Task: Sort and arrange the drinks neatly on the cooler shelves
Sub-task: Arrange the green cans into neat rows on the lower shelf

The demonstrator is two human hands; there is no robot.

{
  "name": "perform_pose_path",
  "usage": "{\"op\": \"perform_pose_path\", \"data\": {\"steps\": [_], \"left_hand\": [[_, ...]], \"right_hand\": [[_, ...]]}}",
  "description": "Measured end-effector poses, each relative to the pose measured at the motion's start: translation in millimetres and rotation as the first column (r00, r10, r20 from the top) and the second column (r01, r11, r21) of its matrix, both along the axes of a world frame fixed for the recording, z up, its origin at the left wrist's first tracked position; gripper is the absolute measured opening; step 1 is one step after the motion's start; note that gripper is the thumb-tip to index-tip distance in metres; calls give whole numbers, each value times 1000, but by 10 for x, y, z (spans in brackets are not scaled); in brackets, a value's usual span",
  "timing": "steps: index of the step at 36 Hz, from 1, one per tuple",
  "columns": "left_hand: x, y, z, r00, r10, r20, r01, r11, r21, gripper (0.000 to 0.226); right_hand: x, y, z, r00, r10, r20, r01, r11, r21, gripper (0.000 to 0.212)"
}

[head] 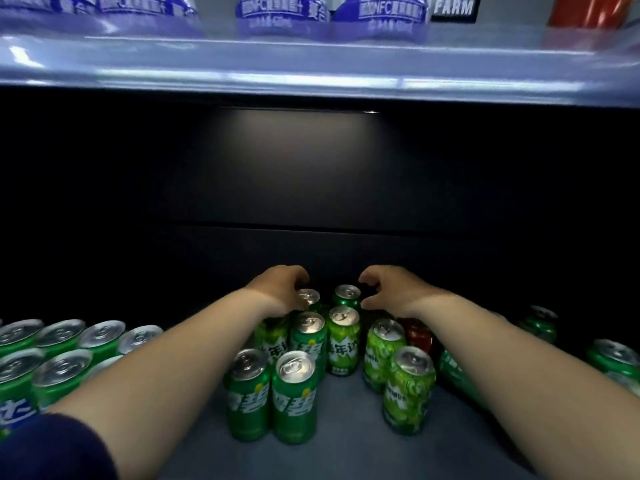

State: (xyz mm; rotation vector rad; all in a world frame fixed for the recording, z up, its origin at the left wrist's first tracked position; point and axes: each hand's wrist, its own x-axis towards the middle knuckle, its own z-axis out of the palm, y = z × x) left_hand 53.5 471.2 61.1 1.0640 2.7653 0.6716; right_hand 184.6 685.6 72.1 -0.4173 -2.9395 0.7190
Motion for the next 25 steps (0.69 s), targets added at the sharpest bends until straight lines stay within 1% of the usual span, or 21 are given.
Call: {"op": "perform_pose_path", "data": {"steps": [3, 7, 11, 13, 16, 18, 21, 25], "left_hand": [[-143, 98, -36, 1000, -11, -2, 11, 999, -32, 60], [-230, 206, -85, 999, -31, 44, 33, 998, -47, 62], [-290, 272, -162, 994, -71, 78, 76, 995, -63, 64], [-313, 294, -198, 993, -83, 87, 90, 993, -78, 61], [-340, 321, -225, 994, -75, 83, 82, 993, -82, 60], [-362, 329, -231, 994, -69, 81, 75, 995, -62, 62], [-377, 323, -217, 994, -48, 98, 48, 999, 0, 64], [-396, 275, -112, 997, -34, 64, 28, 996, 90, 67]], "right_hand": [[-192, 84, -52, 998, 52, 23, -54, 997, 57, 56], [-404, 118, -116, 991, 122, 60, -128, 985, 116, 65], [-577, 146, -182, 977, 183, 108, -195, 974, 116, 75], [-625, 148, -207, 969, 211, 128, -225, 968, 114, 73], [-659, 142, -246, 962, 243, 125, -254, 964, 83, 59], [-674, 155, -265, 963, 245, 111, -252, 966, 56, 58], [-676, 192, -281, 966, 251, 70, -253, 967, 24, 64], [-624, 195, -236, 966, 257, 9, -257, 966, 19, 67]]}}
